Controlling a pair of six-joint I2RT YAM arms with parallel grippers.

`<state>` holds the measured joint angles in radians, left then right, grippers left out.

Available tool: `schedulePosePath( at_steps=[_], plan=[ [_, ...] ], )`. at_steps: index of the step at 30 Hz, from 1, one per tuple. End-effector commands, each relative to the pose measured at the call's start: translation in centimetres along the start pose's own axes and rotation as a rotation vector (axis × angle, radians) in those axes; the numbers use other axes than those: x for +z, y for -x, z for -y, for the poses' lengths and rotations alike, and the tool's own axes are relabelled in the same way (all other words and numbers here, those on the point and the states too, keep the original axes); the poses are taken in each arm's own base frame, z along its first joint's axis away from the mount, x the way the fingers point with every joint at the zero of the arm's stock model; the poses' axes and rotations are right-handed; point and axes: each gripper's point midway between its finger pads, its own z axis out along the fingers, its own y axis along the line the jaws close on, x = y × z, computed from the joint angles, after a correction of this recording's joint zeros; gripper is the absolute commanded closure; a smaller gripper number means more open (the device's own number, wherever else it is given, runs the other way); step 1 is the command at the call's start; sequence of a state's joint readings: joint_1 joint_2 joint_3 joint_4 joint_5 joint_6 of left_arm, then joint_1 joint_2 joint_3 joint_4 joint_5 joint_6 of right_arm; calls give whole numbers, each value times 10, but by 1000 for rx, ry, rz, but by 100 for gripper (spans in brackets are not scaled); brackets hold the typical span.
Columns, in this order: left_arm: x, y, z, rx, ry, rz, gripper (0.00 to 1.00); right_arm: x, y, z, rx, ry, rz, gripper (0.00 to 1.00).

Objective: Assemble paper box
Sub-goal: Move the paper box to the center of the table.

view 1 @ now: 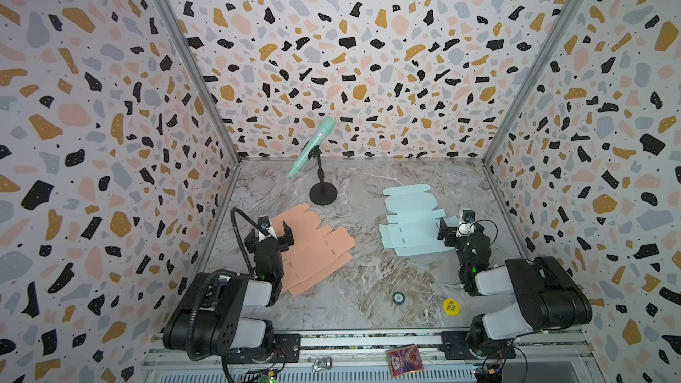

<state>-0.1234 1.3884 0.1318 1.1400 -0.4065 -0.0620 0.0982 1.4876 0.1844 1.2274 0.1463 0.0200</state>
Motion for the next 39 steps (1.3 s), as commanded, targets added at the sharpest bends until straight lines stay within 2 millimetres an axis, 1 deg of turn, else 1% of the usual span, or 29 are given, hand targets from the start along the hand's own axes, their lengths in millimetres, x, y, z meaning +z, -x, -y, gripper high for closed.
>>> schedulePosePath(
  at_steps=[1,39],
  plan=[
    [5,25,-3,-16,23,79,0,4,13,3,1,-14,39,1],
    [4,25,-3,-16,23,80,0,4,12,3,10,-2,38,1]
  ],
)
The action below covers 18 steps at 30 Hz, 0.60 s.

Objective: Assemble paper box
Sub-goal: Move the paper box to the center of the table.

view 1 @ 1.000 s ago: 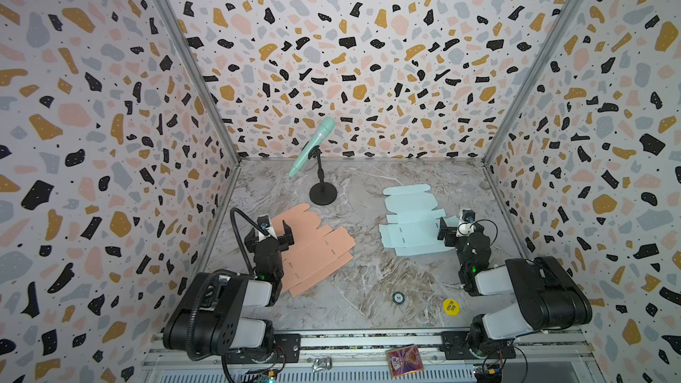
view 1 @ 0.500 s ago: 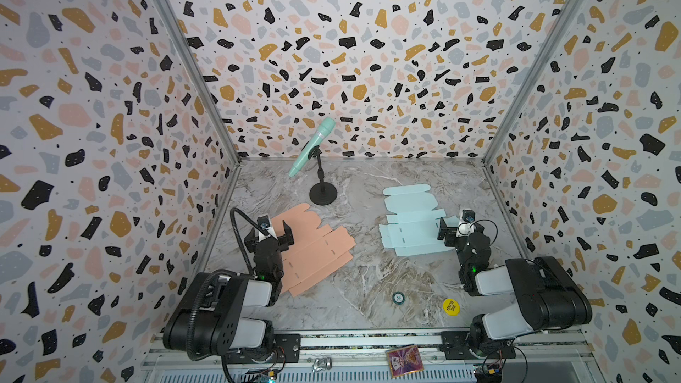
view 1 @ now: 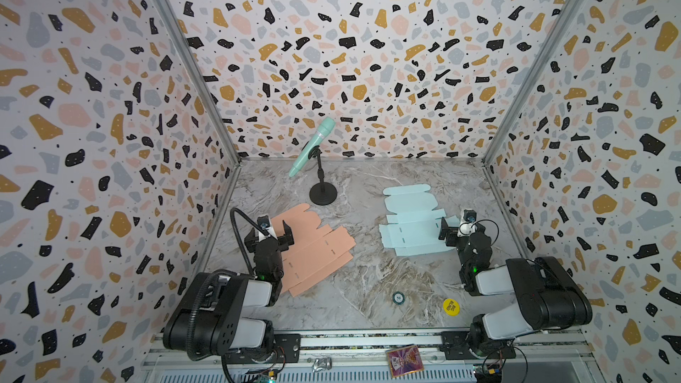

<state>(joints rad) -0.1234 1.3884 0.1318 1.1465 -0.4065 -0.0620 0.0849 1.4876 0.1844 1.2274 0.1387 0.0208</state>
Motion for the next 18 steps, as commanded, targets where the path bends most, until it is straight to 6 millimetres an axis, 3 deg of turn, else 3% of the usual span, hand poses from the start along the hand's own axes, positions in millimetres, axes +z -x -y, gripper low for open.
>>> schedulePosePath(
  at_steps=[1,8,18],
  plan=[
    [5,23,-3,-13,22,73,0,4,13,0,8,3,39,1],
    [3,26,4,1,-22,83,0,2,14,0,4,2,45,1],
    [-8,47,-1,-42,-19,70,0,-2,33,0,5,-14,13,1]
  ],
)
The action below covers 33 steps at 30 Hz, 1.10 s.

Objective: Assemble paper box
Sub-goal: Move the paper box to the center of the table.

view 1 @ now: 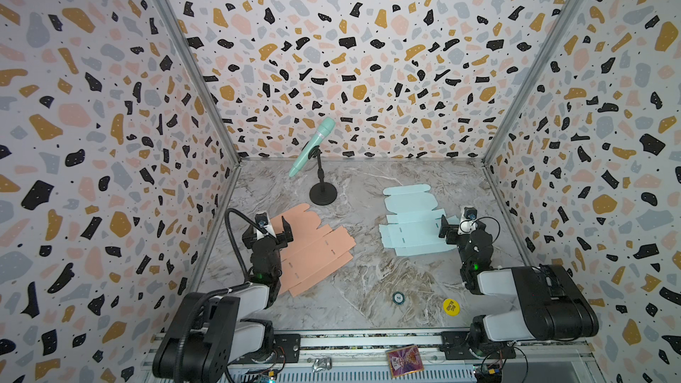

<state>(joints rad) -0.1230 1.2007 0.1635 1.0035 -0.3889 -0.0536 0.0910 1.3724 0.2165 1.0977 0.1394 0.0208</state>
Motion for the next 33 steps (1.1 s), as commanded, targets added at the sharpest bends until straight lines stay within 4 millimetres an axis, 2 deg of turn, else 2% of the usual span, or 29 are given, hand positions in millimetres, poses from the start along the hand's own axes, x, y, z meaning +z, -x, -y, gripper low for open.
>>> schedulePosePath(
  at_steps=[1,5,9,13,18,20,26,29,33],
  plan=[
    [0,12,-1,-28,-2,-11,0,-2,15,0,-2,-26,-12,1],
    [-6,22,6,-98,-48,-67,0,-15,33,-16,-40,-28,-34,1],
    [-18,28,17,-189,-124,-116,0,-30,42,-27,64,-53,-109,1],
    [-31,34,26,-302,-178,-179,0,-45,40,-60,90,30,-216,1],
    [-42,15,48,-382,-269,-375,0,-65,34,-124,92,211,-363,1],
    [-45,-1,56,-401,-283,-478,0,-76,28,-153,88,289,-422,1],
    [-58,-40,100,-315,-409,-673,0,-102,14,-222,138,536,-546,1],
    [-67,-56,121,-289,-454,-733,0,-111,3,-248,127,621,-601,1],
    [-77,-75,137,-271,-486,-786,0,-120,-8,-267,157,707,-642,1]
  ],
)
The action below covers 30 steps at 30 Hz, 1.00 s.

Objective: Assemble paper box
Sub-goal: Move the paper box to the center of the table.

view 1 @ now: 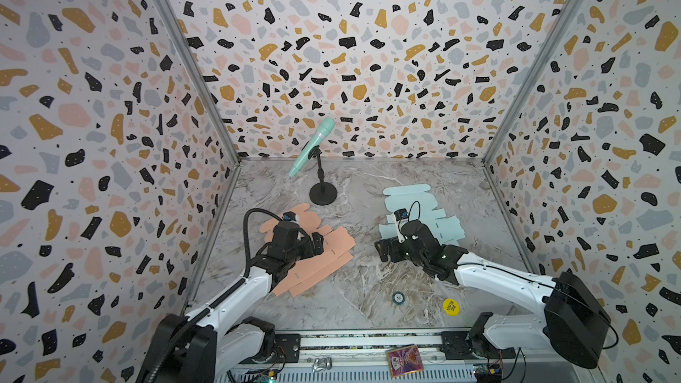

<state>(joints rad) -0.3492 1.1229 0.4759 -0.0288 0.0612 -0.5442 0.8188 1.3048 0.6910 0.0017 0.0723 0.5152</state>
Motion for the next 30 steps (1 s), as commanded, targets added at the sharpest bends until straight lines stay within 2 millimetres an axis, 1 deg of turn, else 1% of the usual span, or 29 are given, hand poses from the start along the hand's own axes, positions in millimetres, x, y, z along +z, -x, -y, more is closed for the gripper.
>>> schedulePosePath(
  at_steps=[1,5,10,15,18,20,24,27,30],
  plan=[
    [6,-9,12,-6,-35,-33,0,0,2,-26,41,127,-12,1],
    [15,-32,9,1,-19,-92,0,6,-9,-35,48,185,-48,1],
    [19,-52,10,15,-2,-131,0,8,-20,-35,61,200,-67,1],
    [24,-71,16,3,-11,-150,0,5,-19,-32,82,208,-58,1],
    [27,-81,26,0,-26,-161,0,-1,-17,-24,123,224,-45,1],
    [29,-85,36,-8,-51,-163,0,-5,-18,-16,157,232,-40,1],
    [31,-89,75,-33,-157,-155,0,-14,-19,2,204,226,-20,1],
    [33,-84,110,-44,-244,-145,0,-18,-18,11,209,230,-14,1],
    [33,-69,141,-83,-335,-131,0,-18,-18,12,190,231,-19,1]
  ],
)
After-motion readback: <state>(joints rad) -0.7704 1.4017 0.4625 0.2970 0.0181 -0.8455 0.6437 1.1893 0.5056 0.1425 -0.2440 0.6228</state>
